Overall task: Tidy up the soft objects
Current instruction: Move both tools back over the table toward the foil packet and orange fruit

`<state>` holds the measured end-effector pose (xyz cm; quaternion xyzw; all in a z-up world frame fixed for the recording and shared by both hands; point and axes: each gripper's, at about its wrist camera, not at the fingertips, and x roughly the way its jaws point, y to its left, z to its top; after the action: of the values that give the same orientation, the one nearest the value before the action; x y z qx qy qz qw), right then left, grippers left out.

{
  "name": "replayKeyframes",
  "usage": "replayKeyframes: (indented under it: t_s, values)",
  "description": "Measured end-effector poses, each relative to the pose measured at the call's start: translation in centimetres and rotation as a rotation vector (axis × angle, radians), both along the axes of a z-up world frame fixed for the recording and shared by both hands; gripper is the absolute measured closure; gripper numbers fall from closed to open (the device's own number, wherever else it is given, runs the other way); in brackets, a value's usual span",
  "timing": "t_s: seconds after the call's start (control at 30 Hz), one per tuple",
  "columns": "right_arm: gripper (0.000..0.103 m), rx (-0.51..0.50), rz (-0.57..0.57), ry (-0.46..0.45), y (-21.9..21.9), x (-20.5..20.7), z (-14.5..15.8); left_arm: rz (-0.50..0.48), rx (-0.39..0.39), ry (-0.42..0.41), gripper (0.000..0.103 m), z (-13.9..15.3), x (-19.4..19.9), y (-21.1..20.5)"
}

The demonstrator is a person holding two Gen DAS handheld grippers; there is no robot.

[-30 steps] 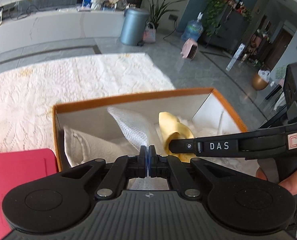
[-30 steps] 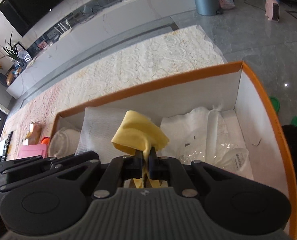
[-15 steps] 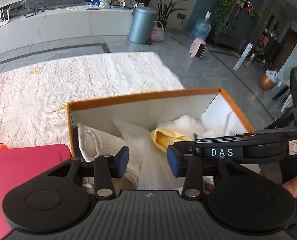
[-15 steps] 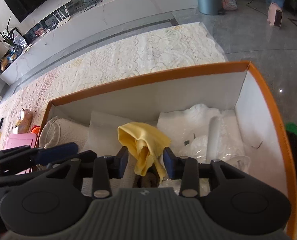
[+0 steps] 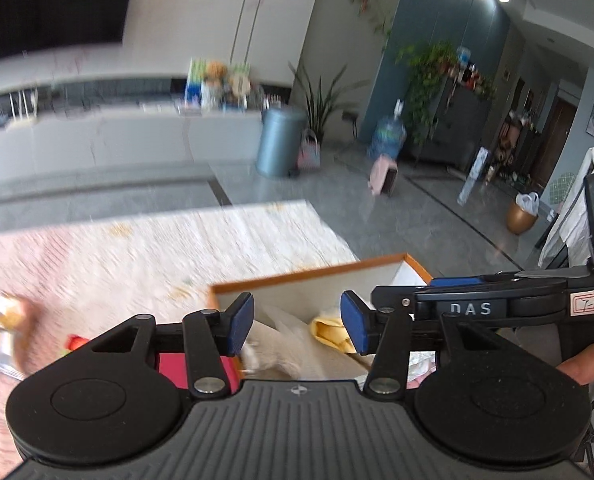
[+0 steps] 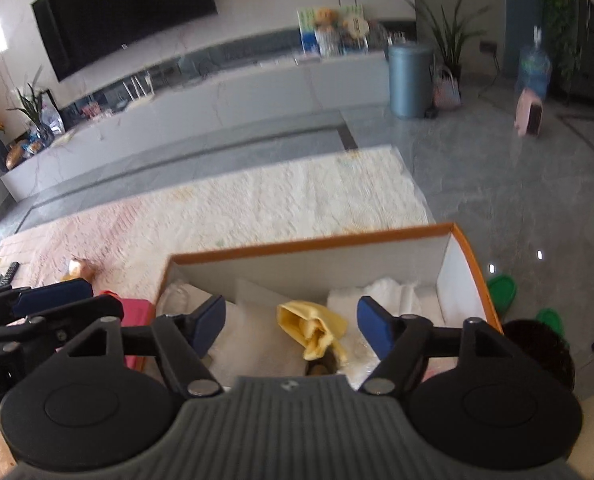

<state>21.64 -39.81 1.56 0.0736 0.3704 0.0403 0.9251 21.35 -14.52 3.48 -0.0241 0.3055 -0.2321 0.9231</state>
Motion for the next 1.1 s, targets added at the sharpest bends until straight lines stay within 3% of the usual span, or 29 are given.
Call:
replayKeyframes:
  t_s: [0.2,0.43,0.53,0.7,0.9,1.1]
  values:
    - [0.025,-0.068,-0.002,-0.218,5.6,-5.8,1.1,0.095,0.049,-0.142,0.046,1.1,-4.6,4.2]
    - [0.025,0.041,0.021,-0.284,12.0,-10.8,-1.9,0.293,0.041,-0.192,0.053,-0.8,-8.5,9.5]
    - [0.025,0.033,0.059,-0.283,15.0,-12.1,-3.3,0.362,0.018,-0.169,0.053,-2.4,-9.3,11.8]
    - [0.025,0.029,0.101,-0.269,19.2,-13.6,-4.9,0.396,0.034,-0.091,0.053,-5.0,-10.4,15.1]
    - [0.026,-0.006,0.168,-0.245,23.2,-13.8,-6.4,0.454,0.059,-0.055,0.053,-5.8,-11.3,18.3]
    - [0.026,0.01,0.241,-0.173,26.1,-12.3,-7.1,0.394,0.053,-0.028,0.053,-6.6,-10.8,20.7]
